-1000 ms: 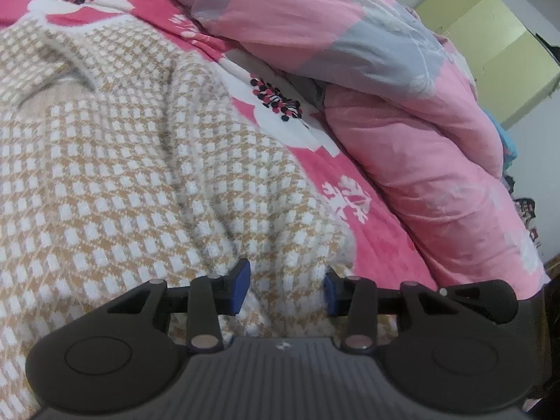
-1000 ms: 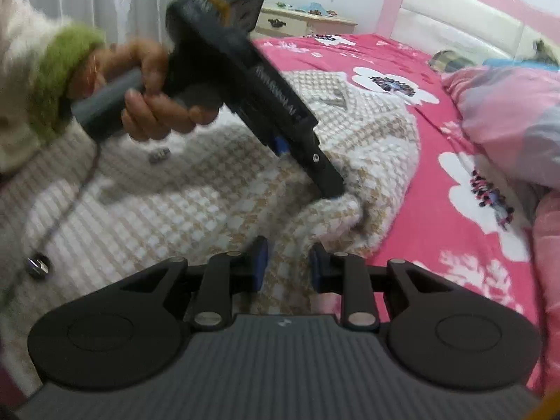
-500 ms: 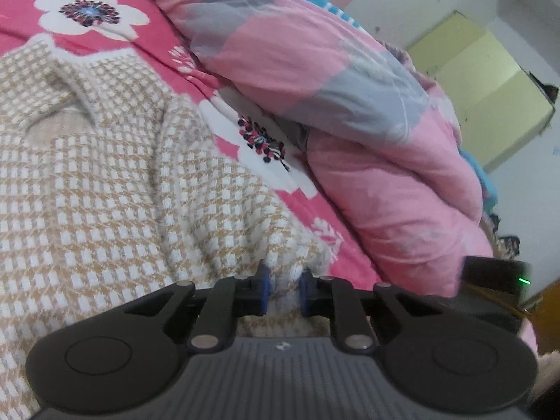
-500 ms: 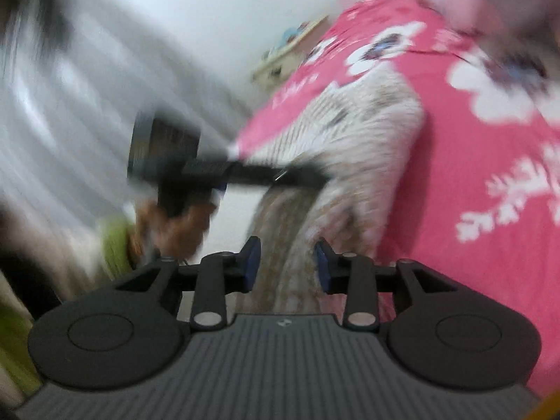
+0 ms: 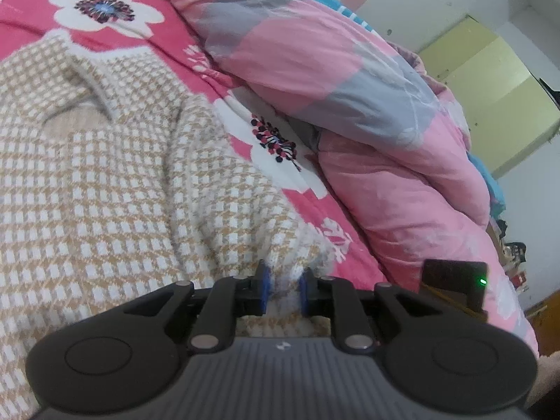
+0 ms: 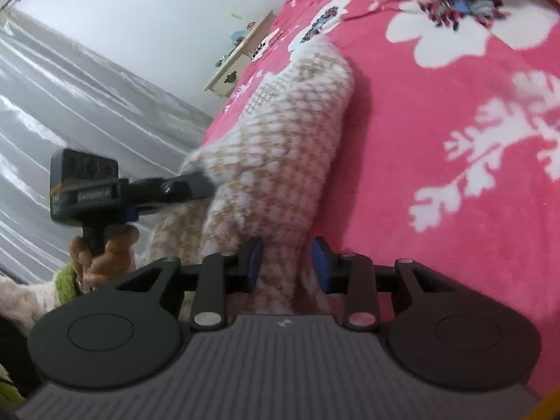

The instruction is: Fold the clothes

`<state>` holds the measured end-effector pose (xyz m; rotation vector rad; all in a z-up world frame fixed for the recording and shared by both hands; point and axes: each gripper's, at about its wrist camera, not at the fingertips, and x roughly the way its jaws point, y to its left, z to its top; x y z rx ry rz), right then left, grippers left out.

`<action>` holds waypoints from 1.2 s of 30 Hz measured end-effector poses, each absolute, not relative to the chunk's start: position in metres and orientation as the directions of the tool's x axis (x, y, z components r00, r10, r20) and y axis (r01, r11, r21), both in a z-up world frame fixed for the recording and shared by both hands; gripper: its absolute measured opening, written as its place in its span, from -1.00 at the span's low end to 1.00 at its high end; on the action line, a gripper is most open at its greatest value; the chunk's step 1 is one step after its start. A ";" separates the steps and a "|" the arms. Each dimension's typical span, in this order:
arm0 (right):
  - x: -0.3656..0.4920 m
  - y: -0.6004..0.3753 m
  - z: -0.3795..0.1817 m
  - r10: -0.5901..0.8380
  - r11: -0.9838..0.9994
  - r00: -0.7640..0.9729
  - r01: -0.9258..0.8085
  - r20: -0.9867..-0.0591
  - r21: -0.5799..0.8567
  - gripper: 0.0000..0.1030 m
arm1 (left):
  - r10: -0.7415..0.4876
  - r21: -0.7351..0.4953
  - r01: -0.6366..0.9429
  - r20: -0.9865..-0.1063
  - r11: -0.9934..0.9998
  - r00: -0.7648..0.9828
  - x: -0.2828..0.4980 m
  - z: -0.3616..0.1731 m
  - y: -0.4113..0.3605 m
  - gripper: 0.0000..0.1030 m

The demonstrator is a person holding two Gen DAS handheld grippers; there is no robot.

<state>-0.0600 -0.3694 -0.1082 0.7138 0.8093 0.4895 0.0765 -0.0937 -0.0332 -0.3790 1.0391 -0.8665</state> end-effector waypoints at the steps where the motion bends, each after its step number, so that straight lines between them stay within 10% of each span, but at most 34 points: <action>1: -0.063 -0.370 -0.104 0.632 0.677 0.610 -0.134 -0.478 0.724 -0.39 | -0.774 -0.646 0.442 -0.591 0.622 0.226 0.076 -0.034 -0.094 -0.66; 10: -0.059 -0.357 -0.098 0.533 0.782 0.651 -0.134 -0.541 0.609 -0.39 | -0.801 -0.659 0.477 -0.567 0.581 0.192 0.073 -0.033 -0.105 -0.59; 13: -0.054 -0.354 -0.093 0.460 0.833 0.680 -0.107 -0.571 0.543 -0.85 | -0.812 -0.665 0.490 -0.554 0.564 0.184 0.071 -0.033 -0.108 -0.50; 20: -0.055 -0.389 -0.091 0.286 0.921 0.730 -0.030 -0.621 0.389 -0.90 | -0.788 -0.634 0.506 -0.592 0.585 0.169 0.069 -0.045 -0.108 -0.45; 36: -0.059 -0.330 -0.124 -0.029 0.593 0.888 -0.354 -0.459 -0.723 -0.85 | -0.648 -0.429 0.616 -0.741 0.660 0.177 0.059 -0.072 -0.118 -0.61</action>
